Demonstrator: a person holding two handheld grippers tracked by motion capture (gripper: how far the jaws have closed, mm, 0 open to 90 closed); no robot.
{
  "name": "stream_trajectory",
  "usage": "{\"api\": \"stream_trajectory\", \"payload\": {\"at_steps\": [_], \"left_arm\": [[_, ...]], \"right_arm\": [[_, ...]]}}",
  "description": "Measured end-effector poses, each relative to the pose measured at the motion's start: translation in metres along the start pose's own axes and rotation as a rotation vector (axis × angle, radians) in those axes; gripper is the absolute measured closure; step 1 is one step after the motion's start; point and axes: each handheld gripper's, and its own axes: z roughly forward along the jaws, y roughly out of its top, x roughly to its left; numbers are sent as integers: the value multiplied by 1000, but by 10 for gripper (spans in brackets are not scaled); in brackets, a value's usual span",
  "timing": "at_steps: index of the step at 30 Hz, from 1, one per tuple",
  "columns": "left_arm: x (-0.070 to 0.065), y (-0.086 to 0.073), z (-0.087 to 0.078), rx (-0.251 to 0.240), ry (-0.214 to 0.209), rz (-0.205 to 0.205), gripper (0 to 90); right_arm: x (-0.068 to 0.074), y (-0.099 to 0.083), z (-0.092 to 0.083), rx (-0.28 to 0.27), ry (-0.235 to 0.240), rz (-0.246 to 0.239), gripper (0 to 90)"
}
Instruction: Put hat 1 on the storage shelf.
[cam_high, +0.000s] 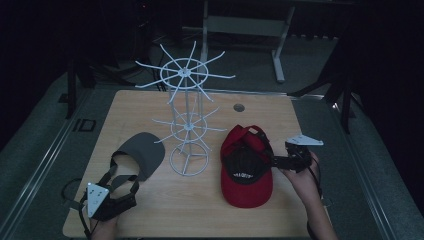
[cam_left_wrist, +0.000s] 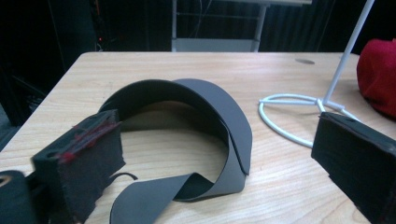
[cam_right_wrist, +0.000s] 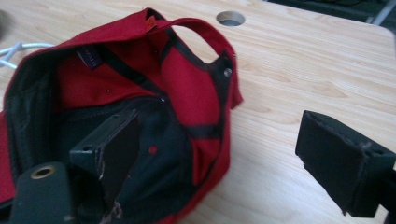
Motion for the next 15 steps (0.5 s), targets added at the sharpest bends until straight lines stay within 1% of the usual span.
{"api": "stream_trajectory", "payload": {"at_steps": [2, 4, 5, 6, 7, 12, 15], "left_arm": [[-1, 0, 0, 2, -3, 5, 38], [-2, 1, 0, -2, -9, 9, 38], [-3, 1, 0, -6, -12, 12, 38], [-3, 1, 0, -6, -12, 12, 38], [-4, 1, 0, 0, -12, 18, 38], [-3, 1, 0, 6, -19, 3, 38], [-2, 0, 1, 11, -22, -6, 38]], "right_arm": [[2, 3, 8, 7, 12, -4, 135], [4, 7, 17, 20, 13, -18, 136], [5, 8, 21, 26, 15, -17, 137], [5, 8, 21, 26, 15, -17, 137], [6, 11, 30, 35, 8, -35, 142], [4, 13, 49, 69, -9, -52, 172], [2, 13, 59, 95, -13, -52, 180]]}}
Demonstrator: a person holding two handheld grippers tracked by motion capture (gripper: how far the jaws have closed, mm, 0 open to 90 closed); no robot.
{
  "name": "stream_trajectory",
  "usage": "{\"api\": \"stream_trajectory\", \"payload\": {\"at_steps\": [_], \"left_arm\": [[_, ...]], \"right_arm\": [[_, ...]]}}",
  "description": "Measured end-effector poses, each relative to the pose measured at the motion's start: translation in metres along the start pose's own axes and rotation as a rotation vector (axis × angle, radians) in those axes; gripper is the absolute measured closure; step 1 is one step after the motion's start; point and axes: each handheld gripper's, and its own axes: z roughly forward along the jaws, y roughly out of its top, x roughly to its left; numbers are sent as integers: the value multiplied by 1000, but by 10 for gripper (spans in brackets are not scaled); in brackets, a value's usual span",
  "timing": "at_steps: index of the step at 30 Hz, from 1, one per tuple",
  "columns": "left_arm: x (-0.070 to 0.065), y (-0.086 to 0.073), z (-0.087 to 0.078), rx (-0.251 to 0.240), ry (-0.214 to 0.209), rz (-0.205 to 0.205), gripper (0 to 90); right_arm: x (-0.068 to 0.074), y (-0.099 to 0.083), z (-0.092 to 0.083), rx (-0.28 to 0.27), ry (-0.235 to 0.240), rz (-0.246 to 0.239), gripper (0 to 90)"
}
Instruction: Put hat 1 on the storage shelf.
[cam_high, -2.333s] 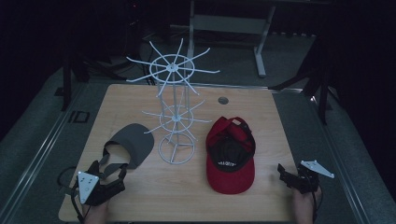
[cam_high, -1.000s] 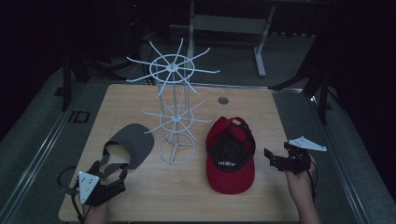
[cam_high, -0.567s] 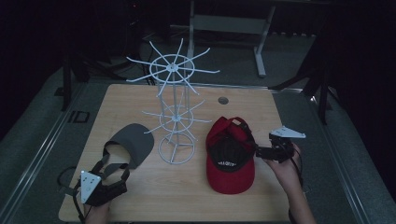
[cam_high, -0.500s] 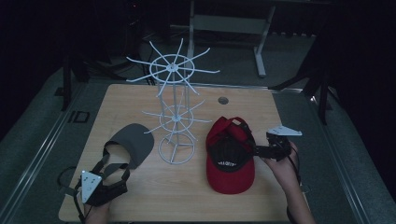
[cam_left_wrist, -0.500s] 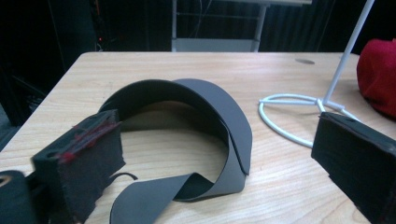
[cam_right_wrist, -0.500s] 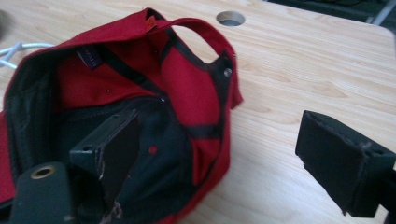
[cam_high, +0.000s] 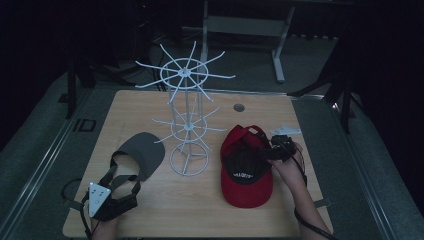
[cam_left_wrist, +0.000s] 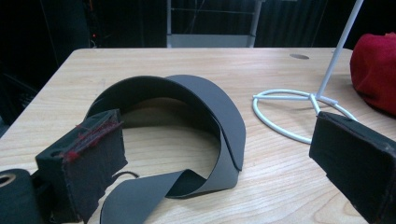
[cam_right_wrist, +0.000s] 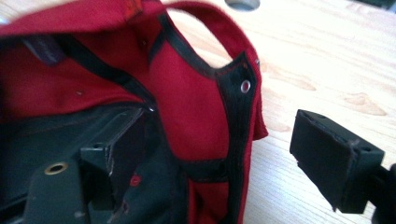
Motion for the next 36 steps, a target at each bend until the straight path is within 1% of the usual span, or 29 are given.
{"api": "stream_trajectory", "payload": {"at_steps": [4, 5, 8, 9, 10, 12, 14, 15, 16, 17, 18, 20, 23, 25, 26, 27, 28, 31, 34, 36], "left_arm": [[0, 0, 0, 2, -2, -2, 38], [0, 0, 1, 4, -3, 1, 38], [0, 0, 1, 17, -1, 2, 38], [0, 0, 1, 17, -1, 2, 38], [0, 0, 1, 23, -5, -4, 38], [-1, 0, 1, 22, -6, -2, 38], [-1, 0, 1, 20, -2, 2, 38], [-1, 0, 1, 21, -1, 4, 38], [-1, 0, 1, 21, -1, 4, 38], [-1, 0, 1, 24, -1, 7, 38], [-1, 0, 1, 24, 0, 7, 38], [-1, 0, 1, 21, -1, 5, 38], [-1, 0, 1, 22, 3, 5, 38], [-1, 0, 1, 21, 4, 2, 38], [-1, 0, 1, 20, 4, 2, 38], [-1, 0, 1, 20, 4, 2, 38], [0, 0, 0, 18, 7, 3, 38], [0, 0, 0, 17, 11, -9, 38], [1, 0, 0, 18, 11, -15, 38], [2, 0, 0, 21, 16, -16, 38]], "right_arm": [[2, -1, 12, 27, -6, -21, 181], [3, -1, 15, 34, -10, -28, 199], [4, -3, 23, 57, -28, -45, 208], [4, -3, 23, 57, -28, -45, 208], [3, -5, 30, 73, -35, -45, 224], [5, -7, 33, 81, -40, -51, 231], [8, -8, 37, 98, -50, -70, 266], [10, -10, 40, 110, -53, -88, 287], [11, -10, 41, 118, -50, -96, 309], [12, -11, 43, 122, -54, -107, 354], [13, -12, 43, 126, -50, -105, 393], [16, -13, 44, 119, -32, -114, 504], [19, -12, 45, 125, -23, -130, 622], [21, -12, 46, 125, -20, -170, 681], [22, -12, 46, 124, -19, -186, 735], [22, -12, 46, 123, -15, -187, 782], [23, -12, 45, 121, -22, -188, 812], [22, -11, 43, 123, -21, -170, 838], [21, -9, 38, 111, -23, -166, 841], [19, -6, 30, 94, -29, -170, 844]]}}
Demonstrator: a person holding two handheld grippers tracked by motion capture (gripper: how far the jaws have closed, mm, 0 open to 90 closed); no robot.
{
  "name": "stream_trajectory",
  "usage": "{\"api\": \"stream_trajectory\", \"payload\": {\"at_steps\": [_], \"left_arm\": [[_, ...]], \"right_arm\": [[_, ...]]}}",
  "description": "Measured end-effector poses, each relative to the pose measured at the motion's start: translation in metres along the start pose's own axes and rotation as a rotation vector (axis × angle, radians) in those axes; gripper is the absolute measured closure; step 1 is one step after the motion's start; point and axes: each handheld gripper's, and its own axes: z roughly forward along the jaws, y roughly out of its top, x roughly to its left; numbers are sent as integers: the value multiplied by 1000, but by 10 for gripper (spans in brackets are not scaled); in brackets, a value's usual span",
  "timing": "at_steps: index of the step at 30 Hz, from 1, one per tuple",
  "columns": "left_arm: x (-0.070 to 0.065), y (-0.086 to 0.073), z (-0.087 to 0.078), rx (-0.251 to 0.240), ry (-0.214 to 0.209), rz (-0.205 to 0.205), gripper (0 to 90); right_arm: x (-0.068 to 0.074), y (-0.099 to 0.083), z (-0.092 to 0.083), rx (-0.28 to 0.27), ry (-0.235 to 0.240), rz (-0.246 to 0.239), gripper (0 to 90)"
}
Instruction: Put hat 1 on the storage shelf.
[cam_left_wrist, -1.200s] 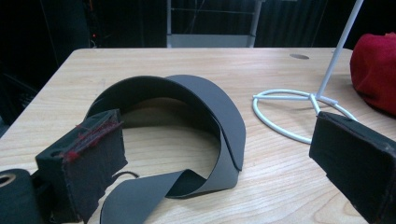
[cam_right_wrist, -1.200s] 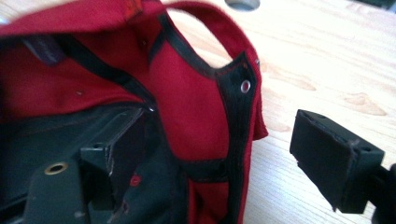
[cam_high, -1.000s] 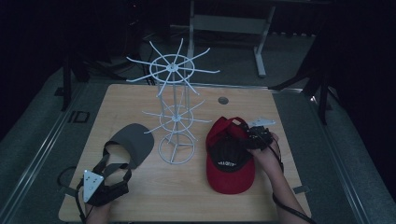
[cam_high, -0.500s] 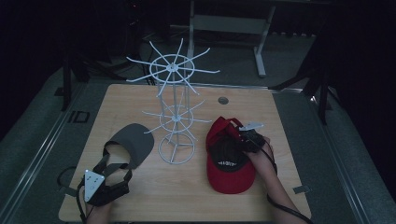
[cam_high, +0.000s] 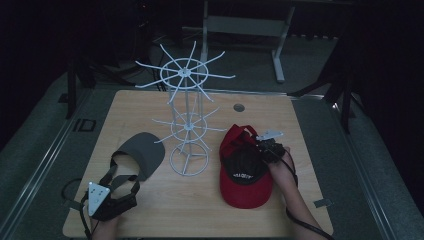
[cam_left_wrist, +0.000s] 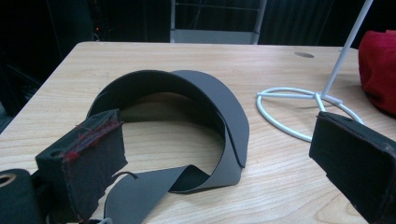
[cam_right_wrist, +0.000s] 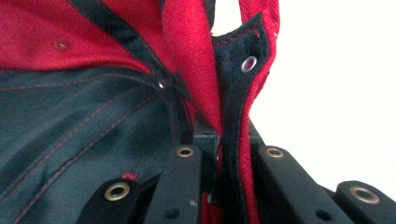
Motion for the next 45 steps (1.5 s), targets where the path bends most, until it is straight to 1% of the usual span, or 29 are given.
{"api": "stream_trajectory", "payload": {"at_steps": [1, 2, 4, 5, 9, 10, 13, 14, 15, 16, 19, 22, 24, 25, 28, 29, 30, 31, 34, 36, 38, 40, 41, 42, 43, 45], "left_arm": [[0, 0, 0, -2, -1, -3, 38], [0, 0, 0, -5, -5, -7, 38], [0, 0, 0, -6, -6, -9, 38], [0, 1, 0, -11, -15, -12, 38], [-2, 1, 0, -10, -10, 1, 38], [-2, 1, 0, -9, -11, 2, 38], [-3, 1, 0, -2, -22, -8, 38], [-3, 1, 0, 3, -33, -12, 38], [-3, 1, 0, 7, -47, -19, 39], [-3, 1, 1, 9, -53, -21, 38], [-5, 2, 0, 14, -65, -10, 39], [-7, 3, 0, 20, -65, 6, 38], [-8, 3, 0, 25, -69, 9, 38], [-8, 3, 0, 22, -77, 11, 38], [-9, 4, 0, 16, -109, -3, 38], [-9, 4, 0, 16, -109, -3, 38], [-11, 4, -1, 12, -122, 9, 38], [-11, 5, -1, 7, -131, 11, 37], [-13, 6, -2, 11, -140, 7, 36], [-19, 8, -2, 37, -138, 20, 36], [-23, 12, -3, 44, -141, 26, 36], [-28, 18, -6, 51, -164, 22, 37], [-30, 21, -7, 56, -166, 22, 37], [-33, 25, -9, 60, -179, 15, 38], [-35, 29, -10, 70, -196, 10, 39], [-40, 36, -12, 83, -254, 2, 39]], "right_arm": [[-2, 1, -3, -6, 4, 3, 845], [-3, 1, -6, -3, 19, 14, 845], [-4, 1, -9, -5, 21, 20, 846], [-5, 1, -13, -10, 30, 25, 846], [-6, 2, -28, -43, 21, 23, 847], [-7, 3, -32, -50, 28, 28, 846], [-7, 7, -45, -89, 17, 44, 847], [-7, 9, -51, -100, 7, 53, 848], [-6, 11, -56, -112, 7, 60, 848], [-6, 13, -61, -127, 0, 59, 848], [-5, 19, -78, -170, -8, 73, 848], [-5, 26, -95, -212, -9, 84, 848], [-4, 30, -106, -239, -2, 93, 848], [-3, 32, -111, -252, -2, 92, 848], [-1, 37, -124, -287, 4, 90, 848], [-1, 38, -129, -299, -2, 84, 848], [0, 40, -134, -316, -17, 75, 848], [0, 41, -138, -326, -28, 69, 848], [0, 43, -147, -346, -31, 73, 848], [-1, 45, -152, -352, -32, 73, 848], [-1, 46, -157, -356, -31, 73, 848], [-2, 46, -162, -364, -32, 72, 848], [-2, 47, -165, -369, -38, 68, 848], [-2, 47, -168, -368, -42, 66, 848], [-3, 47, -170, -372, -43, 68, 847], [-3, 48, -176, -378, -46, 71, 848]]}}
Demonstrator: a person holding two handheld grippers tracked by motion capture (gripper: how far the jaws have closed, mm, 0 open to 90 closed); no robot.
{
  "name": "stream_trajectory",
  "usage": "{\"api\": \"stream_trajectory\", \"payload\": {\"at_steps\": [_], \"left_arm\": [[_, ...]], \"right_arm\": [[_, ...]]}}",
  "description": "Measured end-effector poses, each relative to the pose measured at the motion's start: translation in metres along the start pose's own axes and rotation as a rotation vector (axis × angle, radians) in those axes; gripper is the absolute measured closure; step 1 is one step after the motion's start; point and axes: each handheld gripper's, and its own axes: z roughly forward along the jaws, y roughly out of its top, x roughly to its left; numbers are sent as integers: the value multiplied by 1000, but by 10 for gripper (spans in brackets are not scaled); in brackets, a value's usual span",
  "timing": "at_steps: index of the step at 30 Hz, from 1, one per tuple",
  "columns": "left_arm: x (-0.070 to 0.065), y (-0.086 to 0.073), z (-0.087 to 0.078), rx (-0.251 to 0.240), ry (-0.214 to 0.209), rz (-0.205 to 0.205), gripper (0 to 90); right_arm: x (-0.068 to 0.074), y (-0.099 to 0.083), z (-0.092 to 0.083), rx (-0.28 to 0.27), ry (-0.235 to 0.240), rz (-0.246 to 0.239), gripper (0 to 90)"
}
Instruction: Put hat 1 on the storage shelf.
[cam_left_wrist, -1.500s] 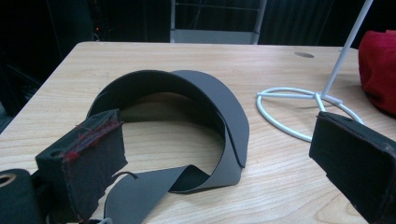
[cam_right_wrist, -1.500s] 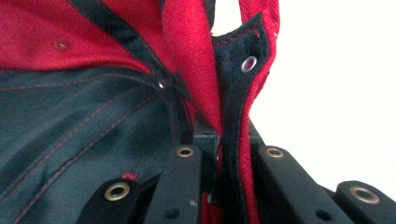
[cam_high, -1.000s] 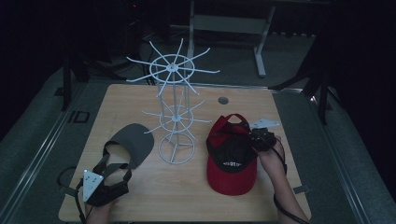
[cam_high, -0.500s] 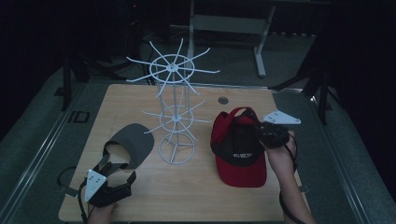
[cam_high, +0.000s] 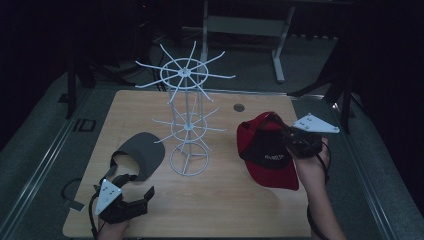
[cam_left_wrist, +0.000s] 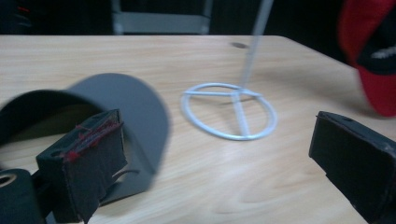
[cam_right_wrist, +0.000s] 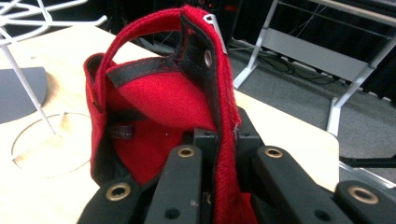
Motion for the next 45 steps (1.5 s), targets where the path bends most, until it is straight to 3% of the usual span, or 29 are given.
{"api": "stream_trajectory", "payload": {"at_steps": [1, 2, 9, 20, 32, 37, 40, 45], "left_arm": [[0, 0, 0, 0, 0, 0, 40], [-6, 7, -2, -4, -40, 6, 40], [-24, 32, -4, -13, -122, 34, 51], [-58, 79, -2, -42, -172, 150, 63], [-98, 122, 21, -57, -259, 262, 63], [-112, 130, 35, -51, -293, 275, 65], [-119, 135, 42, -49, -295, 306, 65], [-128, 142, 54, -53, -320, 301, 65]], "right_arm": [[0, 1, -3, -3, -2, 2, 847], [0, 2, -6, -9, 0, 5, 848], [3, 11, -24, -37, 6, 11, 847], [14, 19, -37, -99, 46, -17, 847], [23, 33, -55, -140, 69, -20, 847], [28, 36, -64, -159, 90, -24, 847], [30, 36, -68, -170, 98, -27, 847], [36, 36, -73, -178, 120, -27, 846]]}}
